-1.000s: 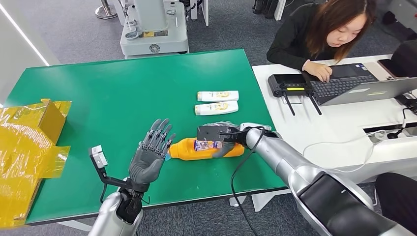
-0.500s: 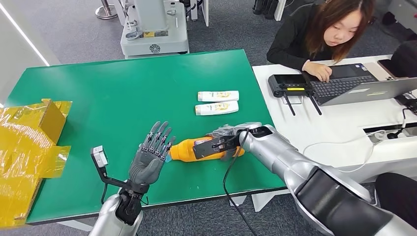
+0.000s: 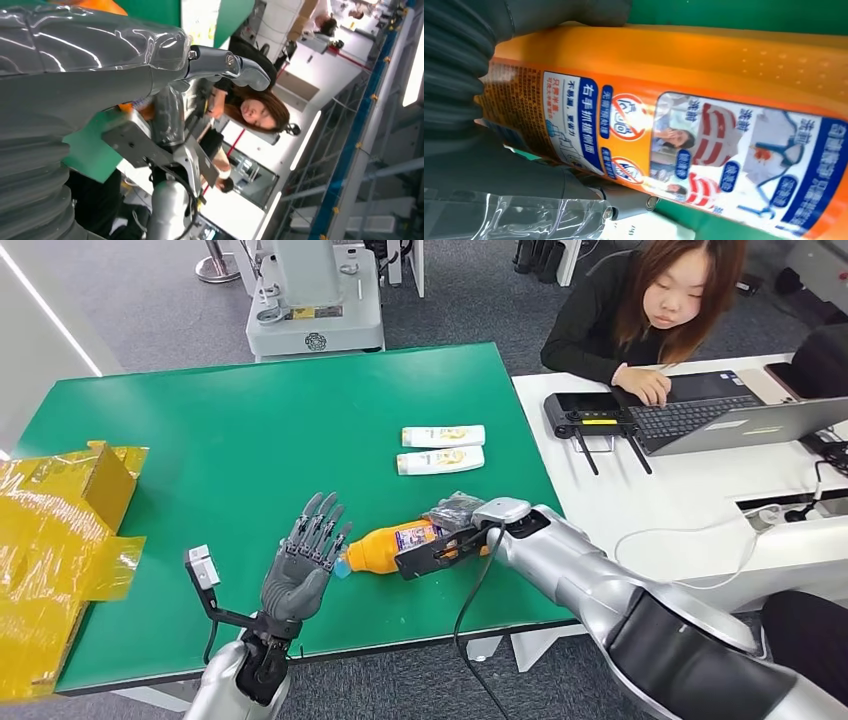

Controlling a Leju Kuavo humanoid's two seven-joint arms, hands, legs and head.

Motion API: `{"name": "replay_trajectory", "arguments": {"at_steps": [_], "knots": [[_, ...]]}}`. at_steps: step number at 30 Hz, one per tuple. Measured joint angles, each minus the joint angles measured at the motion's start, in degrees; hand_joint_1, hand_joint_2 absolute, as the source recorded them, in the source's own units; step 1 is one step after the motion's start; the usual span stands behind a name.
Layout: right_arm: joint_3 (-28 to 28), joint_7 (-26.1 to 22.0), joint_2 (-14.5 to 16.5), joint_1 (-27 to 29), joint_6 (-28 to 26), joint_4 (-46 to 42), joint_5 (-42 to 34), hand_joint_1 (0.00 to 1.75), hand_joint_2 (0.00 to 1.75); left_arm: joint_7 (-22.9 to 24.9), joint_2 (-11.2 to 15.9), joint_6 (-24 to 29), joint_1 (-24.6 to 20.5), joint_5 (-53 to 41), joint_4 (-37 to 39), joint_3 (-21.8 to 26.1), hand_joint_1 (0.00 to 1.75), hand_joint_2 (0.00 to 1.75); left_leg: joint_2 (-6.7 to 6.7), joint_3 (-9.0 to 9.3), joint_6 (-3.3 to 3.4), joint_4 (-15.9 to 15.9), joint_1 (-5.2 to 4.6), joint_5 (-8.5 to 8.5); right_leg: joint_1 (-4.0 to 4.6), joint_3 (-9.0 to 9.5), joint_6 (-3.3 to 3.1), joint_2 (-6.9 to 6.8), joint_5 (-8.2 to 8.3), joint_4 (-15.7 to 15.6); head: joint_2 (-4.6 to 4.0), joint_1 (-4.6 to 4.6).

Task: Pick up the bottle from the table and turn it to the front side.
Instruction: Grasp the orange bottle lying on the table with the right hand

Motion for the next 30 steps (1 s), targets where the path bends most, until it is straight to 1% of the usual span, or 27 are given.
{"name": "replay_trajectory", "arguments": {"at_steps": [3,5,8,9,12,15,18,21,23,25,27,30], "knots": [[-1.3,-2.3,-1.3,1.4,-3.6,-1.1,-4.5,1.75,1.75,-1.3,0.4,2.7,1.3,-2.3,-0.6,0.8,0.00,1.75,-0.02,-0.01,0.04,0.0,0.00,0.05,0.00,0.01,0.05,-0.02,0.05,0.0,0.00,-0.01],[-2.6,-3.7,-2.2,2.7,-5.2,-2.2,-7.0,1.75,1.75,-2.6,0.6,5.8,1.9,-4.4,-1.3,1.3,0.00,1.75,-0.04,-0.01,0.06,0.0,0.01,0.07,0.00,0.03,0.09,-0.03,0.08,0.0,0.00,0.00],[-5.6,-5.5,-4.3,5.9,-7.1,-5.9,-10.8,1.75,1.75,-5.7,0.7,14.8,2.8,-9.4,-3.7,2.6,0.00,1.75,-0.05,0.00,0.06,0.0,0.01,0.06,0.00,0.05,0.11,-0.03,0.10,0.0,0.00,0.01],[-6.6,-5.9,-5.1,7.0,-7.4,-7.5,-11.7,1.75,1.75,-6.9,0.7,18.2,3.1,-11.2,-4.8,2.9,0.00,1.75,-0.05,0.00,0.06,0.0,0.01,0.06,0.00,0.05,0.12,-0.03,0.10,0.0,0.00,0.00],[-8.3,-6.1,-7.8,10.0,-7.4,-12.1,-12.9,1.75,1.75,-10.0,0.6,26.0,4.0,-14.8,-7.9,3.6,0.00,1.75,-0.06,0.00,0.08,0.0,0.01,0.04,0.00,0.07,0.13,-0.03,0.09,-0.1,0.00,0.00],[-9.2,-6.0,-10.0,12.6,-7.4,-16.1,-13.5,1.75,1.75,-12.3,0.5,31.7,5.0,-17.2,-10.7,4.0,0.00,1.75,-0.06,0.00,0.09,0.0,0.01,0.03,0.01,0.07,0.14,-0.03,0.08,-0.1,0.00,-0.01],[-10.0,-5.5,-11.6,14.9,-7.5,-19.2,-14.0,1.75,1.75,-12.8,0.3,35.7,6.5,-19.6,-14.1,4.3,0.00,1.75,-0.04,0.02,0.08,0.0,0.03,-0.01,0.02,0.08,0.16,-0.01,0.05,-0.1,0.00,-0.01],[-11.3,-5.4,-13.1,17.6,-8.2,-22.1,-15.6,1.75,1.75,-12.9,0.1,38.4,8.5,-21.9,-18.4,4.8,0.00,1.75,-0.06,0.13,0.13,0.0,0.05,-0.10,0.04,0.17,0.22,-0.04,-0.04,-0.2,0.00,0.01],[-12.4,-6.1,-14.0,19.6,-9.3,-24.0,-17.1,1.75,1.75,-12.9,0.1,38.7,9.7,-22.1,-20.5,5.1,0.00,1.75,-0.09,0.23,0.16,0.0,0.05,-0.17,0.04,0.26,0.22,-0.08,-0.11,-0.2,0.00,0.00],[-14.0,-7.9,-14.8,22.2,-11.3,-26.3,-20.1,1.75,1.75,-12.9,0.1,38.5,10.6,-21.3,-21.8,5.4,0.00,1.75,-0.14,0.26,0.15,0.0,0.06,-0.19,0.05,0.35,0.21,-0.13,-0.12,-0.2,0.00,0.01],[-17.0,-10.1,-15.3,26.3,-13.8,-29.8,-24.6,1.75,1.75,-12.9,0.2,37.9,11.4,-20.1,-22.6,5.9,0.00,1.75,-0.23,0.23,0.15,0.0,0.06,-0.19,0.06,0.42,0.22,-0.21,-0.12,-0.2,0.00,0.01],[-22.4,-11.1,-15.5,33.0,-16.6,-36.3,-28.9,1.75,1.75,-12.9,0.4,36.8,12.0,-18.6,-22.8,6.5,0.00,1.75,-0.31,0.07,0.15,0.0,0.04,-0.19,0.06,0.34,0.22,-0.28,-0.12,-0.2,0.00,-0.01]]}}
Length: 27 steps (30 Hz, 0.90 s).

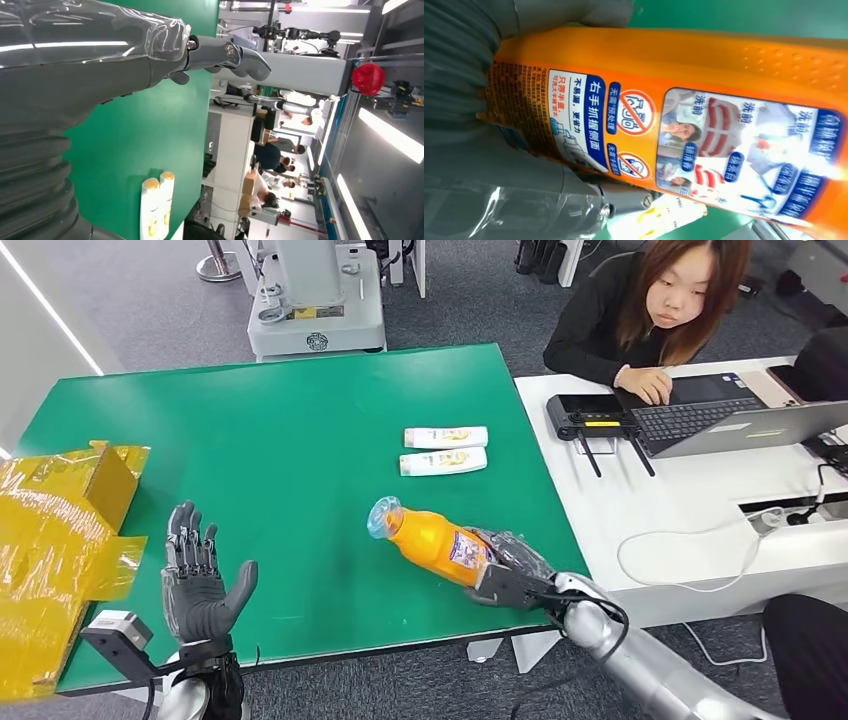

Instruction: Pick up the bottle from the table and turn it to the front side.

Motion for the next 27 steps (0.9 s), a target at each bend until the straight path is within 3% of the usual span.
{"name": "replay_trajectory", "arguments": {"at_steps": [5,11,19,27], "knots": [[-9.3,-2.1,2.7,6.8,-4.2,-7.5,-1.3,1.75,1.75,0.3,0.3,-1.3,-1.2,1.8,1.3,-0.2,0.00,1.75,-0.10,-0.28,-0.02,0.0,0.00,0.02,-0.01,-0.33,-0.01,-0.05,0.01,0.0,0.00,0.00],[-15.6,-4.2,7.6,7.5,-6.6,-11.5,-0.8,1.75,1.75,3.5,0.2,-5.8,-4.9,2.4,4.0,-1.5,0.00,1.75,-0.06,-0.30,-0.02,0.0,0.01,0.04,0.00,-0.37,-0.02,-0.03,0.01,0.1,0.00,0.01],[-16.2,-5.6,14.5,-0.7,-6.6,-7.7,-0.3,1.75,1.75,7.7,-1.2,-14.5,-13.1,-0.3,8.5,-4.4,0.00,1.75,0.08,-0.33,-0.02,0.0,0.00,0.13,0.00,-0.42,-0.04,0.10,0.07,0.1,0.00,0.01],[-13.0,-4.5,24.2,-13.7,-4.1,6.7,2.4,1.75,1.75,10.3,-3.8,-19.5,-20.7,-0.9,10.1,-7.8,0.00,1.75,0.19,-0.39,-0.09,0.0,0.01,0.20,0.00,-0.57,-0.15,0.19,0.16,0.2,0.00,0.01]]}}
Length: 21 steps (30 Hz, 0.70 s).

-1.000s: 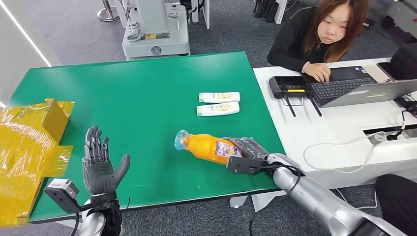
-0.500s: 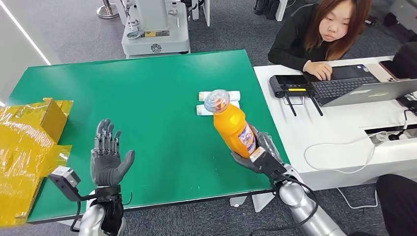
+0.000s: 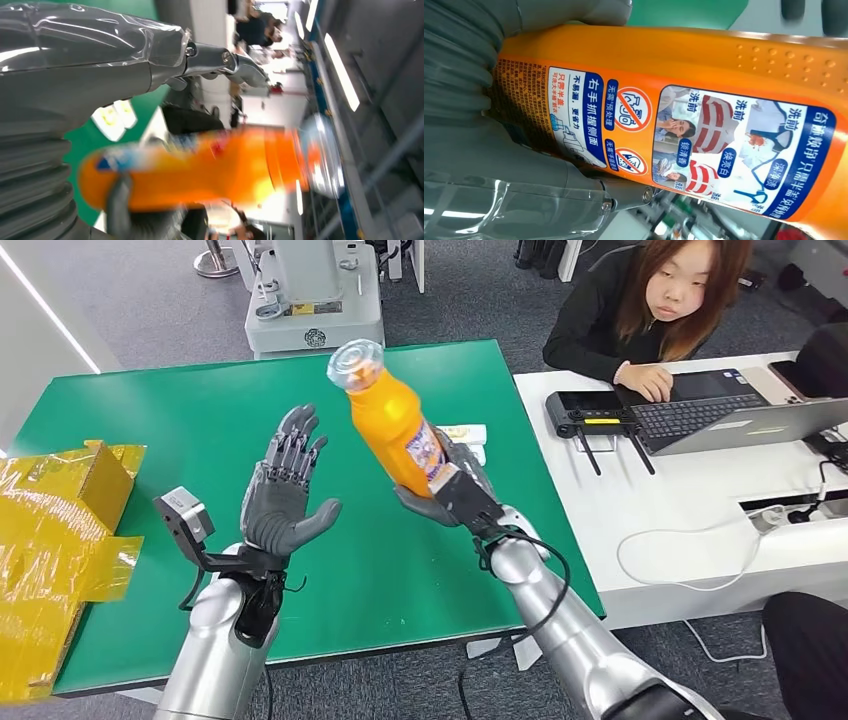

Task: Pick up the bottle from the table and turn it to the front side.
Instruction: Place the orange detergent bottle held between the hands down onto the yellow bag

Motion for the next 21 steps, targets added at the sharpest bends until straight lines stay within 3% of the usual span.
{"name": "replay_trajectory", "arguments": {"at_steps": [4,9,14,21], "knots": [[1.5,0.9,4.5,-4.7,1.0,6.5,1.6,1.75,1.75,1.7,-0.8,-0.8,-2.8,-0.5,0.0,-0.5,0.00,1.75,-0.02,-0.01,-0.02,0.0,0.02,0.01,0.01,-0.03,-0.01,-0.01,-0.01,0.0,0.00,-0.01],[2.7,0.8,7.9,-7.5,1.0,13.1,4.1,1.75,1.75,2.0,-0.3,-1.2,-4.4,-1.7,0.4,0.1,0.00,1.75,0.01,-0.03,-0.03,0.0,0.03,0.00,0.01,-0.08,-0.02,0.02,-0.02,0.0,0.00,-0.01],[4.3,-0.2,9.6,-8.3,2.3,17.3,6.4,1.75,1.75,-0.9,0.9,-0.7,-6.3,-3.5,3.8,0.7,0.00,1.75,-0.01,-0.06,-0.03,0.0,0.02,0.00,0.01,-0.09,-0.02,0.01,-0.02,0.0,0.00,0.00],[8.7,0.1,9.7,-8.0,4.2,19.8,10.2,1.75,1.75,-3.8,3.1,1.1,-11.0,-6.5,12.1,1.4,0.00,1.75,-0.03,-0.06,-0.04,0.0,0.01,0.02,0.00,-0.10,-0.02,-0.01,-0.01,0.0,0.00,-0.01]]}}
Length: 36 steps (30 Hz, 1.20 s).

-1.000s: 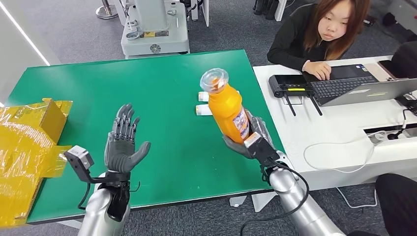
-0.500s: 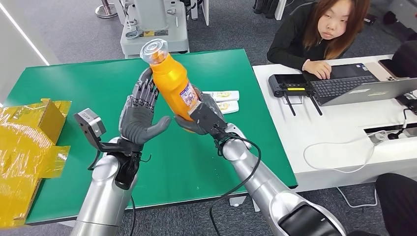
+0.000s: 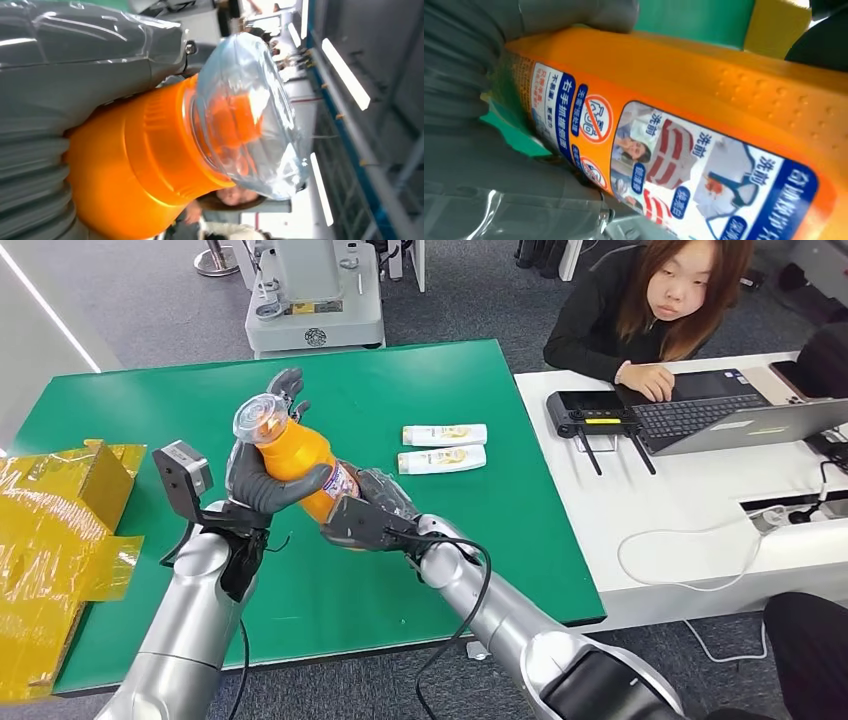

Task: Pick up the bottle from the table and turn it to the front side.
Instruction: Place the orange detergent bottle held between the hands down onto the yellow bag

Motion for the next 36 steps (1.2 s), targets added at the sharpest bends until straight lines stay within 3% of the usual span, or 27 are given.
{"name": "replay_trajectory", "arguments": {"at_steps": [6,7,10,11,18,30,34,36], "knots": [[2.0,1.5,-1.7,-0.1,0.1,2.1,1.5,1.75,1.75,0.4,1.3,1.1,-3.1,-2.6,7.3,0.0,0.00,1.75,-0.01,-0.01,0.00,0.0,-0.03,0.00,-0.02,0.01,0.00,-0.01,0.00,0.0,0.00,0.01],[2.3,1.5,-2.0,-0.1,0.2,2.5,1.6,1.75,1.75,0.4,1.5,0.6,-3.4,-2.8,8.3,0.0,0.09,1.75,0.01,-0.01,0.00,0.0,-0.03,0.00,-0.03,0.01,0.00,0.01,0.00,0.0,0.00,0.01],[3.1,1.6,-2.8,-0.1,0.2,3.4,1.8,1.75,1.75,0.3,1.9,-1.0,-4.2,-3.6,11.1,0.0,1.40,1.75,0.03,-0.01,0.00,0.0,-0.04,0.00,-0.04,-0.01,0.01,0.04,0.00,0.0,0.00,0.00],[3.2,1.7,-3.0,-0.1,0.1,3.6,1.8,1.75,1.75,0.2,2.0,-1.6,-4.5,-3.9,11.8,0.0,1.75,1.75,0.03,-0.01,0.00,0.0,-0.04,0.00,-0.04,-0.01,0.01,0.03,0.00,0.0,0.00,-0.01],[4.1,1.6,-4.5,0.1,-1.3,4.0,1.0,1.75,1.75,1.8,2.6,-9.3,-6.1,-3.6,14.7,-0.1,1.75,1.75,0.03,-0.01,0.00,0.0,-0.03,0.00,-0.03,-0.03,0.00,0.04,0.00,0.0,0.00,0.00],[4.3,0.3,-6.0,1.4,-10.6,1.5,-0.1,1.75,1.75,8.7,2.3,-24.4,-8.3,8.7,18.2,0.0,1.75,1.75,0.02,-0.02,0.00,0.0,-0.03,0.00,-0.03,-0.02,0.01,0.03,0.00,0.0,0.00,0.00],[4.1,-0.8,-6.3,1.8,-12.7,0.3,-0.7,0.00,1.75,12.6,2.3,-27.8,-9.0,14.6,18.8,0.4,1.75,1.75,0.03,-0.01,0.00,0.0,-0.03,0.00,-0.03,-0.03,0.00,0.03,0.01,0.0,0.00,-0.01],[3.8,-1.7,-6.3,2.0,-13.8,-0.3,-1.3,0.00,1.75,13.8,2.0,-28.4,-9.2,17.3,18.9,0.5,1.75,1.75,0.01,-0.01,0.00,0.0,-0.03,0.00,-0.03,-0.03,0.00,0.02,0.01,0.0,0.00,-0.01]]}}
